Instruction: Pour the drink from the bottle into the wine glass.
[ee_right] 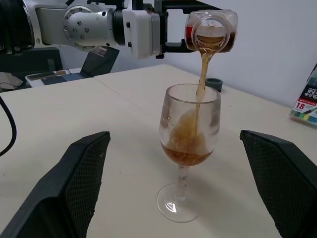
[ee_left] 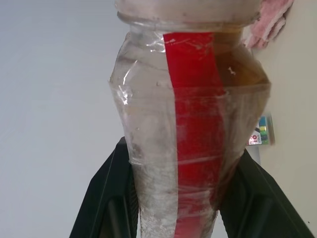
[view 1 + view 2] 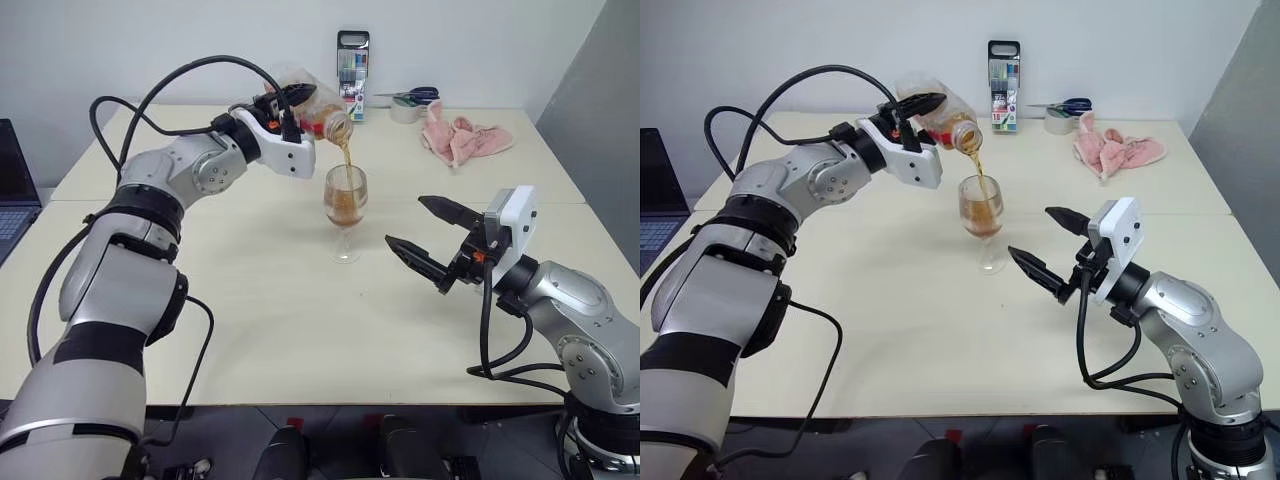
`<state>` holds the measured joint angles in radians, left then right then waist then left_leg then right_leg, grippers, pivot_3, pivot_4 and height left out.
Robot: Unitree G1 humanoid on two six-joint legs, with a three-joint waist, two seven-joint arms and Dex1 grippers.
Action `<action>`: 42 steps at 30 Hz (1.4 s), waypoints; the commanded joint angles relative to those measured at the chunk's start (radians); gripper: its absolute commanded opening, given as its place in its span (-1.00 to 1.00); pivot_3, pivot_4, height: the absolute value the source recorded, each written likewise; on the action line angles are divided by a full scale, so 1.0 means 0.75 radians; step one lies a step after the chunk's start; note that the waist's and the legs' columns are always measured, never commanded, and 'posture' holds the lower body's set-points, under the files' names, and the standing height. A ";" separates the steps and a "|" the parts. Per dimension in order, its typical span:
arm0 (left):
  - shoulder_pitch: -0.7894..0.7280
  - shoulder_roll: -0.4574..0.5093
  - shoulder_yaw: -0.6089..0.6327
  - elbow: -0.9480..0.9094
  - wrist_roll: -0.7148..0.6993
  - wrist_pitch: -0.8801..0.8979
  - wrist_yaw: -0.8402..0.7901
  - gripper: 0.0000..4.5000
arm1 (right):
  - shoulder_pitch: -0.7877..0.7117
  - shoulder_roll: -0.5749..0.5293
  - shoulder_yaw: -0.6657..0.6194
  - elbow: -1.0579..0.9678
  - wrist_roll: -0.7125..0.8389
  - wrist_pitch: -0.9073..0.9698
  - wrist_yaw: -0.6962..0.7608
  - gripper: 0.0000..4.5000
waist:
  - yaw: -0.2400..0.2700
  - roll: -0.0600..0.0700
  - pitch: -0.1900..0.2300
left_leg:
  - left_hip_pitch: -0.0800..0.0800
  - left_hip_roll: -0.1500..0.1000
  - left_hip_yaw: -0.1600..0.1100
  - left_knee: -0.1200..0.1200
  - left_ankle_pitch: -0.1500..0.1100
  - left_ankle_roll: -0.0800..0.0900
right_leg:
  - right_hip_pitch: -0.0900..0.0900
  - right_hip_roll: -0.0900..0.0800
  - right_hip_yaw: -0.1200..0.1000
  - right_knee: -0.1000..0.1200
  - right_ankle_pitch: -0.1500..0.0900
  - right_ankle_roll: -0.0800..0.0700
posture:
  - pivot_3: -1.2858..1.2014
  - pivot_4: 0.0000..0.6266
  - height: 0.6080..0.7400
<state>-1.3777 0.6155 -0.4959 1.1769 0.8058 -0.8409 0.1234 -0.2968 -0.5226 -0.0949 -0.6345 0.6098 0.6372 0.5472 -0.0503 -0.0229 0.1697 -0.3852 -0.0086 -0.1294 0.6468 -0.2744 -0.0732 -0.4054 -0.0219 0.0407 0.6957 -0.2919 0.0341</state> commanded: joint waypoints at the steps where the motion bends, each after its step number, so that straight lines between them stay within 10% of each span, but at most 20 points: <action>1: -0.060 0.026 0.005 -0.009 -0.001 -0.010 0.040 -0.25 | -0.007 0.002 0.001 -0.062 0.017 -0.021 -0.011 1.00 | 0.000 0.000 0.000 | 0.000 0.000 0.000 0.000 0.000 0.000 | 0.000 0.000 0.000 0.000 0.000 0.000 | 0.03 -0.52 1.00; 24: -0.064 0.024 -0.004 -0.004 -0.014 -0.004 0.047 -0.25 | -0.001 -0.004 0.006 -0.057 0.020 -0.030 -0.002 1.00 | -0.001 0.000 0.000 | 0.000 0.000 0.000 0.000 0.000 0.000 | 0.000 0.000 0.000 0.000 0.000 0.000 | 0.03 -0.52 1.00; 42: 0.107 -0.082 0.233 -0.093 -0.442 0.120 -0.396 -0.25 | -0.055 0.029 0.126 -0.043 -0.121 -0.122 -0.034 1.00 | -0.008 0.000 0.000 | 0.001 0.000 0.000 0.001 0.000 0.000 | 0.000 0.000 0.000 0.002 0.000 0.000 | 0.03 -0.52 1.00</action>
<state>-1.2944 0.5521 -0.3768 1.1592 0.5462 -0.7760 -0.1361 -0.3249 -0.5027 -0.0026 -0.6422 0.5312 0.5809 0.5221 -0.0565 -0.0227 0.1696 -0.3844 -0.0084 -0.1293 0.6477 -0.2741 -0.0736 -0.4054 -0.0219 0.0409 0.6970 -0.2918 0.0340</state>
